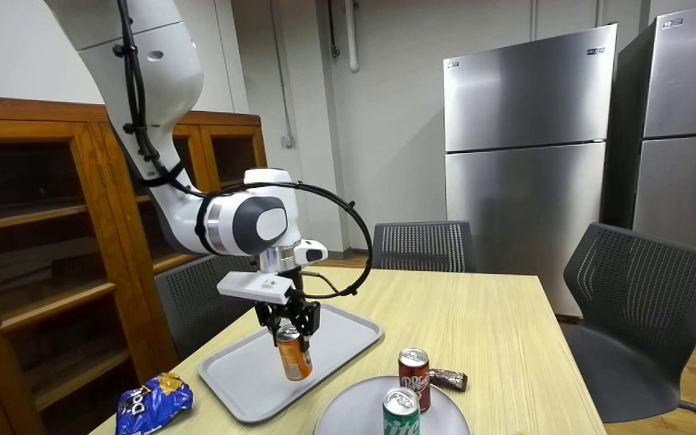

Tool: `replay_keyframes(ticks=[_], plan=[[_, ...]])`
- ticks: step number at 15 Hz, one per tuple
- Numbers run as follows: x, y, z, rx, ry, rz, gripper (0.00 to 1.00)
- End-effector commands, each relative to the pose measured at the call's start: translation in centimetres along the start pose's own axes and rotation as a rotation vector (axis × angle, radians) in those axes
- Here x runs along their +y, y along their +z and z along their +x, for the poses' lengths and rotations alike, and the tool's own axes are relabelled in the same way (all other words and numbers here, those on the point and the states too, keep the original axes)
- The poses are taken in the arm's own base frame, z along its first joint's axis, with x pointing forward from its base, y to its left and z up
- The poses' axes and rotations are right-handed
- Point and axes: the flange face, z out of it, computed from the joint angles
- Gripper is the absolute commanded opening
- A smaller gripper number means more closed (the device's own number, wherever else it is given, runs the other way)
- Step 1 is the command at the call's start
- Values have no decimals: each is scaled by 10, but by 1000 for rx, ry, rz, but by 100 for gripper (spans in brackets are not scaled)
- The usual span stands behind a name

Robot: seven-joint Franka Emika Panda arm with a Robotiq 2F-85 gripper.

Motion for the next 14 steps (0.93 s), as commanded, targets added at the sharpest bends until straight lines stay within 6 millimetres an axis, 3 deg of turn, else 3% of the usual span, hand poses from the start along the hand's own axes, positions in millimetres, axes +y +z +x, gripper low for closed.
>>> replay_keyframes(ticks=[1,9,14], plan=[[26,-16,-10,23,89,15,38],[83,-15,-26,19,229,-2,38],[103,-9,-34,13,285,7,38]])
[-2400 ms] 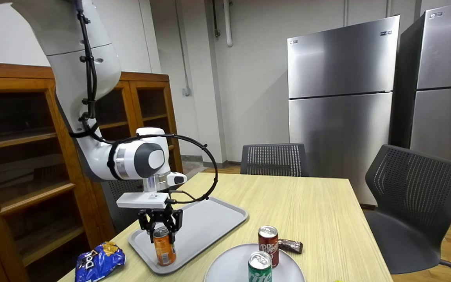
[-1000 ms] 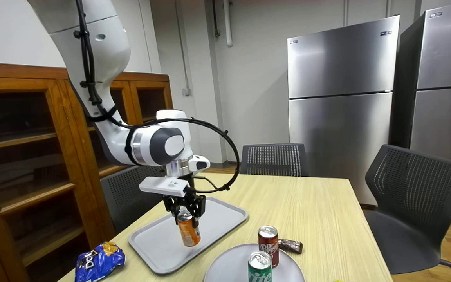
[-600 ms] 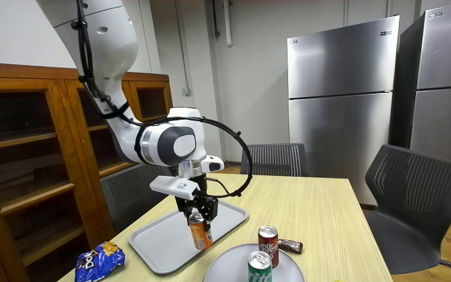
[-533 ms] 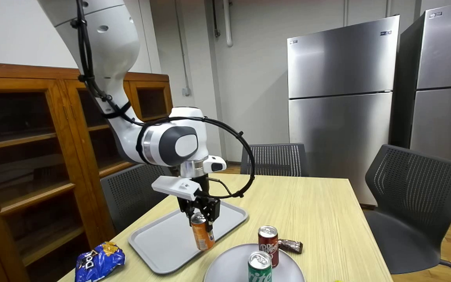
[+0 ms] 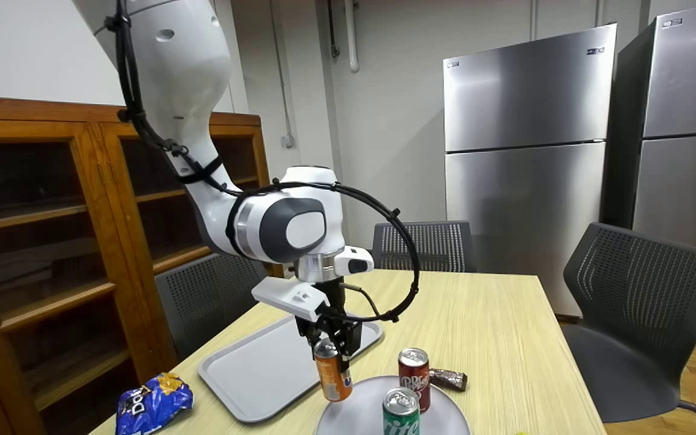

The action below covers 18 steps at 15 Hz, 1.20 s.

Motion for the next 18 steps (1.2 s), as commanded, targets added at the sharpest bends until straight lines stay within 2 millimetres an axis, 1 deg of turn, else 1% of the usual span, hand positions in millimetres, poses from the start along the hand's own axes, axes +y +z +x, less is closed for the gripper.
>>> replay_keyframes(ticks=[1,7,12,18], plan=[[9,-8,-6,25,50,21,38],[18,-1,-3,23,103,38,38],[25,14,4,5,156,60,38],[26,28,19,1,186,63,38]])
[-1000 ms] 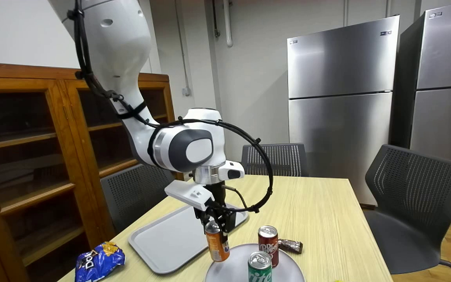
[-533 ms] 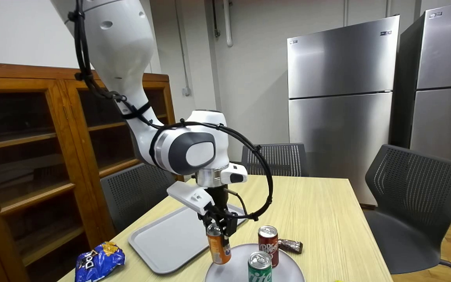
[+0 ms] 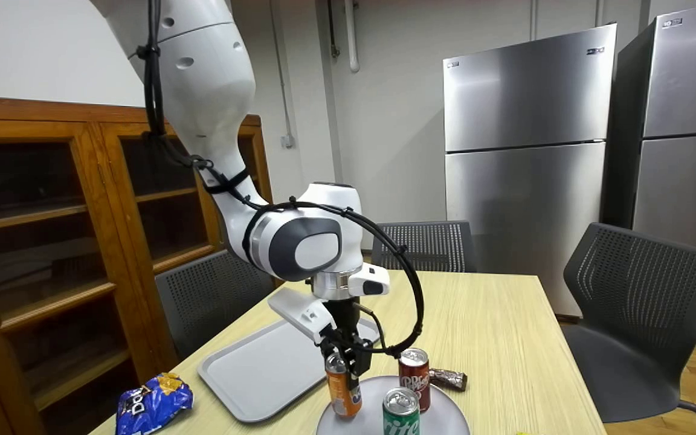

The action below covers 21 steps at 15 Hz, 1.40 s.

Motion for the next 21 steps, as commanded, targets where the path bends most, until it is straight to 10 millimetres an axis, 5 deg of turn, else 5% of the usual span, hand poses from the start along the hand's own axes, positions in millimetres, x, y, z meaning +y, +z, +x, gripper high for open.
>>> replay_keyframes(ticks=[1,7,8,11,21], plan=[[-2,2,15,16,7,17,38],[-5,13,24,7,0,14,38],[-5,10,24,8,-1,12,88],[-6,-6,19,28,-12,8,99],[-12,-64,7,92,-114,38,100]])
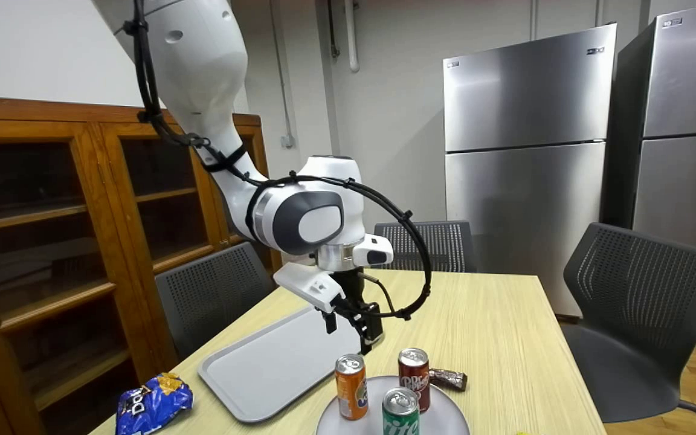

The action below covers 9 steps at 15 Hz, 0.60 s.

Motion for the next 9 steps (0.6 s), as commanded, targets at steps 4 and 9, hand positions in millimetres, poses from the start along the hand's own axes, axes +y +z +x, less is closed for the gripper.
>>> replay_keyframes(ticks=[4,9], plan=[[-9,-37,-24,-6,-140,47,100],[-8,-56,-43,-26,-247,72,100]])
